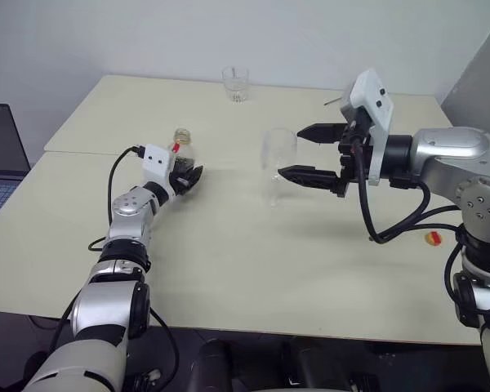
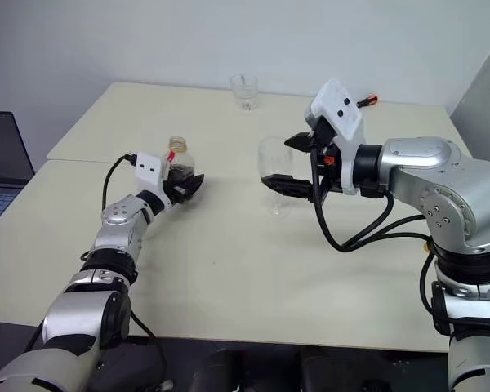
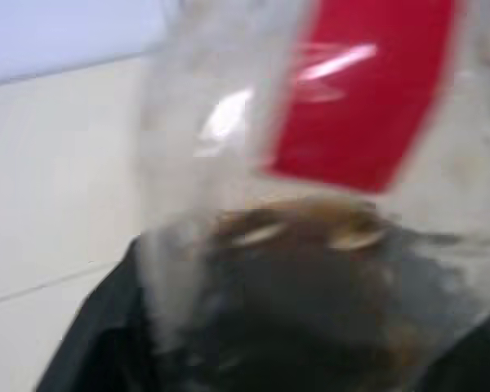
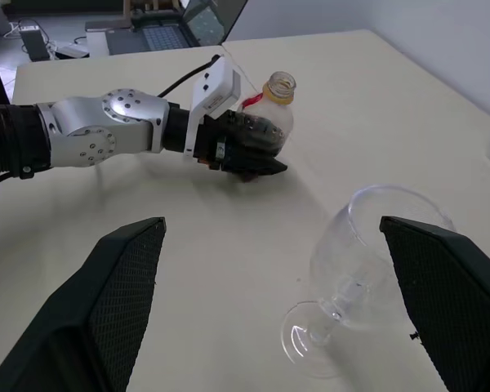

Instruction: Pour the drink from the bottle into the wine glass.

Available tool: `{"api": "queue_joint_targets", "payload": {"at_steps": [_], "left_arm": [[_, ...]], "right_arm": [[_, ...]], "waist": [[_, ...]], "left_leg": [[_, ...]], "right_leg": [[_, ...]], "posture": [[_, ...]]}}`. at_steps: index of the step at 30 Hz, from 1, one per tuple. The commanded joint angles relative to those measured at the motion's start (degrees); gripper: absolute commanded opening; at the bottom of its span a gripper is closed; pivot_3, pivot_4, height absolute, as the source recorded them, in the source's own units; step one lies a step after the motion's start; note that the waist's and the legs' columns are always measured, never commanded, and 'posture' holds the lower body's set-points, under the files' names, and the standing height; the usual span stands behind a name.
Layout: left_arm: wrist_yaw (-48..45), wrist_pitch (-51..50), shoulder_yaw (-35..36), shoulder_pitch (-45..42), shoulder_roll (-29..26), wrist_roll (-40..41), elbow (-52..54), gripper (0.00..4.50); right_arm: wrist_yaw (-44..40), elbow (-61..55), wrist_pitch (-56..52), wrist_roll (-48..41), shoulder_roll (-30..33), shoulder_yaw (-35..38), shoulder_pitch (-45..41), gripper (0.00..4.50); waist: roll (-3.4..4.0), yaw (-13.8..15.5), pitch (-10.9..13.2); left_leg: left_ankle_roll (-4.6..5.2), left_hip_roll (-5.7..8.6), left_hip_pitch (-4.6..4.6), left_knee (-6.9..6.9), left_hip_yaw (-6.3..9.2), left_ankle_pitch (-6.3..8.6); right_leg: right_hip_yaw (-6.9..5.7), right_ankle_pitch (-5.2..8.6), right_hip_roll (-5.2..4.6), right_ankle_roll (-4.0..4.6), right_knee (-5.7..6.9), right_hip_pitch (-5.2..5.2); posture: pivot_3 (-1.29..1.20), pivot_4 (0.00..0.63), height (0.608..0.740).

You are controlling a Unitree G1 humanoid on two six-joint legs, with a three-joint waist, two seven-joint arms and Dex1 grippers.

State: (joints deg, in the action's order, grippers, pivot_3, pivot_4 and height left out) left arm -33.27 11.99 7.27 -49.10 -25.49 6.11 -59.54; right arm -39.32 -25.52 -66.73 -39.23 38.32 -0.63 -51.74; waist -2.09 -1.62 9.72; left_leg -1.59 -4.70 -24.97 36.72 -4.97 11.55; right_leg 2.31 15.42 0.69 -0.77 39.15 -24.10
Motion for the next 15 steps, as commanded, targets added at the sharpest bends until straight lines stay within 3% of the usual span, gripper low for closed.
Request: {"api": "queue_joint_targets", "payload": {"at_steps": [1,5,10,15], "left_arm": [[-0.61,1.66,0.66,-2.31,-0.47,0.22,0.39,2.07],[-0.74,2.08,0.94,-2.75,-0.95,0.4,0.0,1.22],[-1.44,3.04,1.01,-3.34,-0.87,0.63,-0.09,1.05],[-3.84,5.51,-1.19,-8.43,-2.32,-1.65,1.57,1.03]], "right_arm": [[1.22,-3.21,0.09,-0.91,1.67,3.86,1.43,4.5],[3.0,-6.18,-0.98,-1.83,3.32,6.92,5.36,4.5],[5.21,-8.05,-2.19,-2.72,4.33,9.73,8.21,4.5],[8.25,-10.45,-1.68,-3.38,4.17,16.43,16.82,4.5]], "waist": [[0.0,0.0,0.0],[-0.01,0.06,0.01],[-0.02,0.02,0.01],[-0.14,0.17,0.08]], "left_leg": [[0.0,0.0,-0.01,0.0,0.0,0.0],[0.0,0.01,-0.05,0.02,0.0,0.0],[0.0,0.01,-0.06,0.02,0.02,0.0],[0.0,0.01,-0.1,0.04,0.06,0.0]], "right_leg": [[0.0,0.0,0.0,0.0,-0.01,0.0],[0.01,0.0,-0.01,0.0,-0.03,0.0],[-0.01,0.0,0.0,-0.01,-0.02,-0.01],[-0.08,0.0,0.01,-0.01,-0.03,0.0]], "posture": [[0.0,0.15,0.74],[0.0,0.15,0.74],[0.0,0.15,0.74],[0.0,0.15,0.74]]}}
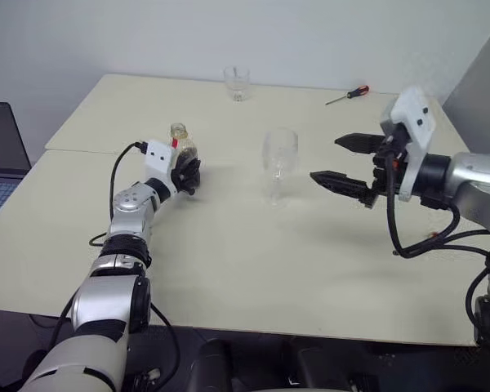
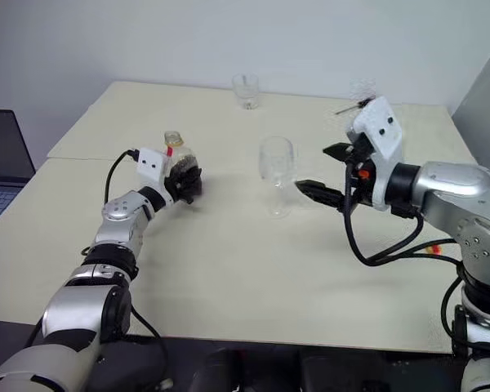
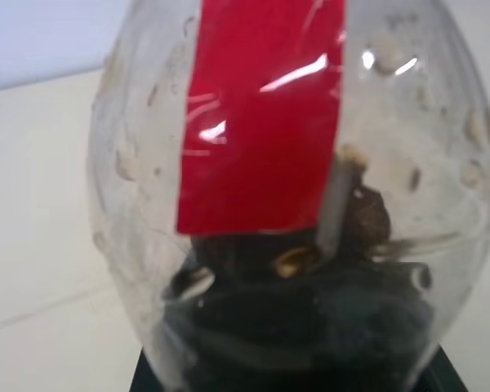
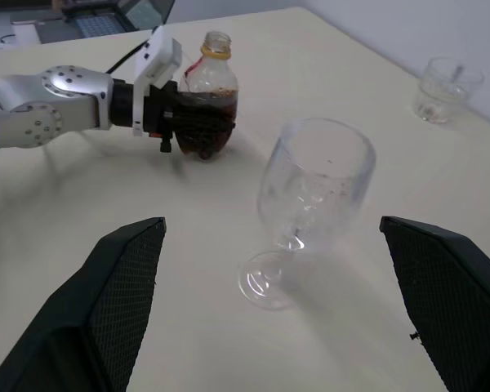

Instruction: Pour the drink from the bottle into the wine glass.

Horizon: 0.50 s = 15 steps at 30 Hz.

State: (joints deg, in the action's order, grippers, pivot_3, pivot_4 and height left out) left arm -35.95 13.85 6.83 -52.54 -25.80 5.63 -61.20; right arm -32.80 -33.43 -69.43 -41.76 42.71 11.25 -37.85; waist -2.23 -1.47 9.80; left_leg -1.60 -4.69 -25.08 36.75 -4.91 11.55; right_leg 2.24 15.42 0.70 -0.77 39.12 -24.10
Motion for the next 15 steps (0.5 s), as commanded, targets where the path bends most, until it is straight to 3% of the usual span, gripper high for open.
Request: {"api": "queue_joint_targets", "payload": {"at_steps": [1,4,9,15], "left_arm": [[-1.59,4.74,-1.84,-6.65,-2.44,-2.52,3.01,1.03],[-1.74,9.24,-5.58,-11.91,-3.41,-7.21,1.06,1.02],[0.17,15.17,-10.63,-18.45,-2.67,-13.67,-2.7,1.02],[4.25,21.5,-16.42,-21.95,-1.43,-21.07,-6.92,1.0]], "right_arm": [[2.59,-3.68,3.14,-0.87,-2.11,6.04,5.74,4.5],[5.68,-6.69,11.14,0.44,-9.25,8.54,13.62,4.5],[6.6,-10.83,23.11,6.54,-13.81,3.94,24.8,4.5],[13.4,-11.75,28.88,13.54,-19.67,-5.46,27.13,4.5]], "waist": [[-0.04,0.06,0.0],[-0.11,0.12,-0.02],[-0.09,0.1,-0.02],[-0.08,-0.43,-0.01]], "left_leg": [[0.0,0.0,-0.02,0.03,-0.01,0.0],[0.0,0.03,-0.07,0.05,0.05,0.0],[0.0,0.11,-0.12,0.11,0.02,0.01],[0.01,0.06,0.01,0.12,0.06,0.0]], "right_leg": [[0.01,0.0,0.0,0.0,0.0,-0.01],[0.01,0.0,0.02,-0.02,-0.04,-0.01],[0.06,0.08,0.0,-0.25,-0.07,0.0],[0.12,0.13,0.12,-0.35,0.09,-0.03]], "posture": [[0.0,0.15,0.74],[0.0,0.15,0.74],[0.0,0.15,0.74],[0.0,0.15,0.74]]}}
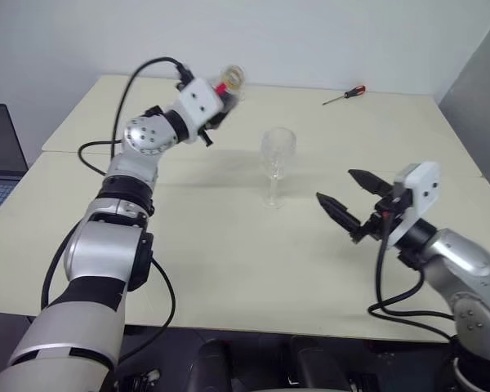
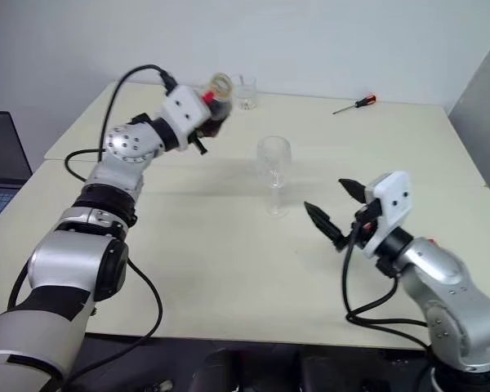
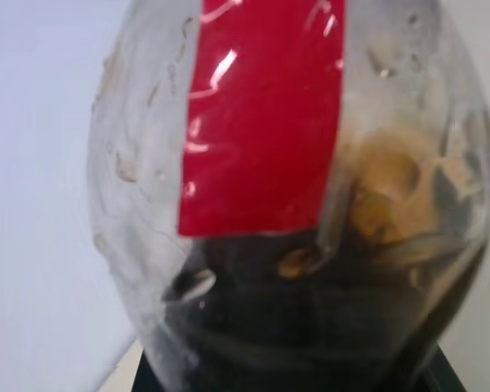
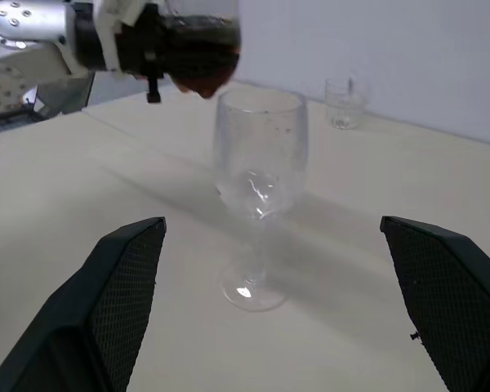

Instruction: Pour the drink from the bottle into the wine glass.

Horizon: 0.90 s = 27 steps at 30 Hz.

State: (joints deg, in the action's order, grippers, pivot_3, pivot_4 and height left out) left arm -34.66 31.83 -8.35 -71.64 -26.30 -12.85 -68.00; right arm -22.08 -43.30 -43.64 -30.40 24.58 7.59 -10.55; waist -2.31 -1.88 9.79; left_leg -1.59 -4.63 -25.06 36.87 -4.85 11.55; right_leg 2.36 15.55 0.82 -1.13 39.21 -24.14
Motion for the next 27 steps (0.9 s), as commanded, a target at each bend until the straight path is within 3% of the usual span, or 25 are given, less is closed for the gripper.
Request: {"api": "queue_joint_targets", "payload": {"at_steps": [1,6,15,27], "left_arm": [[4.71,4.55,-2.62,-3.02,-1.06,-4.55,-0.53,1.0],[9.8,6.72,-5.63,-3.91,-0.43,-8.99,-2.19,1.0],[15.25,9.08,-9.16,-5.61,-0.21,-14.18,-3.47,0.99],[20.75,10.13,-13.99,-7.9,-1.11,-20.78,-4.26,0.99]], "right_arm": [[3.19,-2.15,3.75,2.3,-2.57,-2.78,-0.06,4.5],[4.63,-3.23,6.38,3.37,-5.44,-5.6,0.97,4.5],[3.44,-3.66,7.63,3.46,-3.51,-6.93,5.12,4.5],[3.27,-2.85,7.87,3.51,-3.08,-7.94,4.54,4.5]], "waist": [[0.0,-0.05,0.0],[0.0,0.19,0.0],[0.0,0.35,0.0],[0.0,0.3,0.0]], "left_leg": [[0.0,0.0,0.03,0.0,0.0,0.0],[0.0,-0.02,0.05,-0.02,-0.01,0.0],[-0.01,0.01,-0.01,0.03,-0.11,0.0],[-0.01,0.01,0.01,0.05,-0.08,0.0]], "right_leg": [[0.03,0.0,0.01,0.0,0.01,0.0],[0.03,-0.01,0.03,0.04,0.03,0.01],[0.01,-0.02,-0.08,0.05,-0.09,0.05],[0.02,-0.02,-0.05,0.04,0.01,0.04]], "posture": [[0.0,0.15,0.74],[0.0,0.15,0.74],[0.0,0.15,0.74],[0.0,0.15,0.74]]}}
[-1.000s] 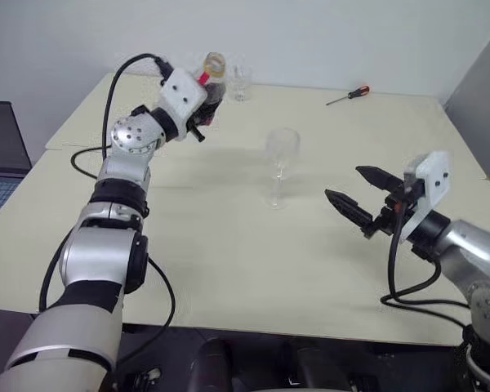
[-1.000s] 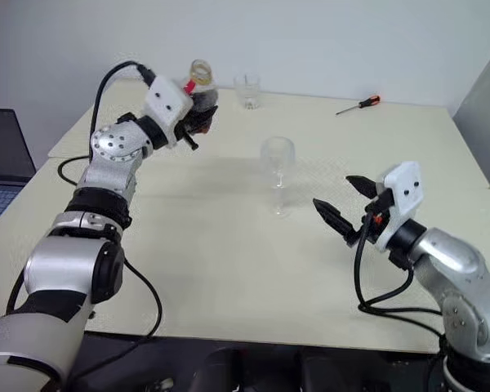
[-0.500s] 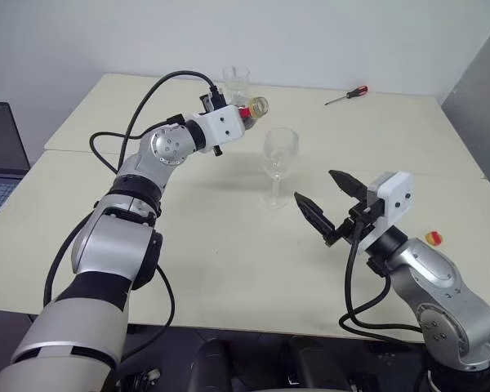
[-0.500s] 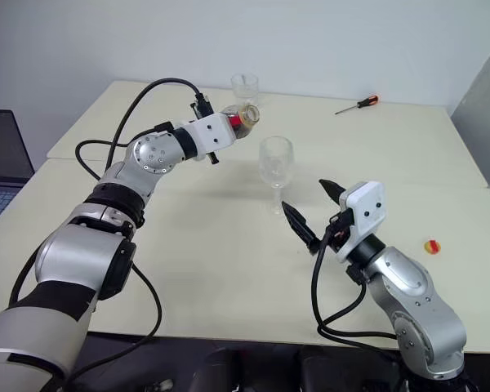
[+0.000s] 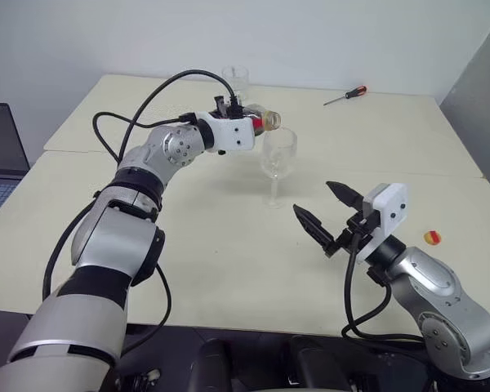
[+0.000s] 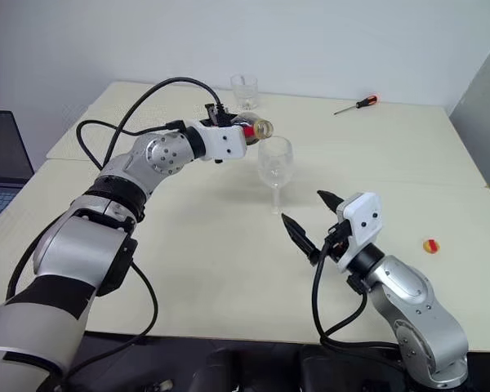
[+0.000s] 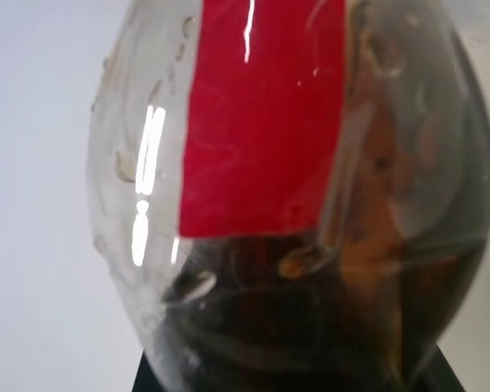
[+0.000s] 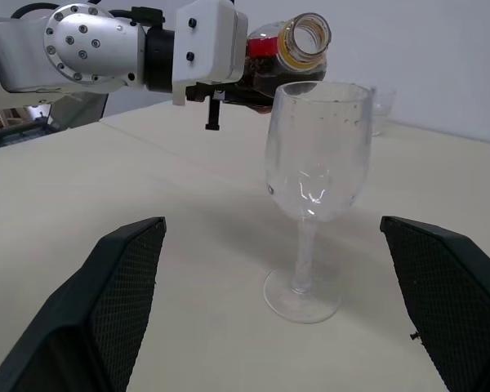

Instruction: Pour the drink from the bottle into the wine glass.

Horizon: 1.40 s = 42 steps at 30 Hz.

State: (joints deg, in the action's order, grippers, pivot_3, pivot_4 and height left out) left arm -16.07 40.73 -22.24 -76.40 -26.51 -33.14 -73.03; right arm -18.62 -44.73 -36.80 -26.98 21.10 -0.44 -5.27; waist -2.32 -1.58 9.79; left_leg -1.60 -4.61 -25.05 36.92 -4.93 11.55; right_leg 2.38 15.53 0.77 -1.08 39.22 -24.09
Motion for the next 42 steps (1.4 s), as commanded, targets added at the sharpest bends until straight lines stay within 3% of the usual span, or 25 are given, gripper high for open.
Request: {"api": "queue_joint_targets", "payload": {"at_steps": [1,20,42], "left_arm": [[2.41,1.23,-0.19,-3.26,-0.91,-0.67,0.67,0.99],[11.4,1.78,-5.58,-5.61,-2.22,-8.07,0.27,0.99],[14.85,1.21,-8.53,-7.44,-2.8,-11.02,-0.64,0.99]], "right_arm": [[-0.17,-1.36,0.96,0.08,0.51,0.07,-0.83,4.5],[0.13,-0.91,0.14,1.37,2.44,0.03,-0.97,4.5],[-0.62,-0.2,-0.75,2.61,3.93,-0.27,-2.25,4.5]], "waist": [[0.0,0.0,0.0],[0.0,0.02,0.0],[0.0,0.03,0.0]], "left_leg": [[0.0,0.0,0.0,0.0,0.0,0.0],[0.0,0.01,0.01,0.03,-0.01,0.0],[-0.01,0.02,0.05,0.06,-0.02,-0.01]], "right_leg": [[0.0,0.0,0.0,0.0,0.0,0.0],[0.0,0.0,-0.01,0.01,0.08,0.0],[0.01,-0.01,-0.02,0.02,0.22,-0.02]], "posture": [[0.0,0.15,0.74],[0.0,0.15,0.74],[0.0,0.15,0.74]]}}
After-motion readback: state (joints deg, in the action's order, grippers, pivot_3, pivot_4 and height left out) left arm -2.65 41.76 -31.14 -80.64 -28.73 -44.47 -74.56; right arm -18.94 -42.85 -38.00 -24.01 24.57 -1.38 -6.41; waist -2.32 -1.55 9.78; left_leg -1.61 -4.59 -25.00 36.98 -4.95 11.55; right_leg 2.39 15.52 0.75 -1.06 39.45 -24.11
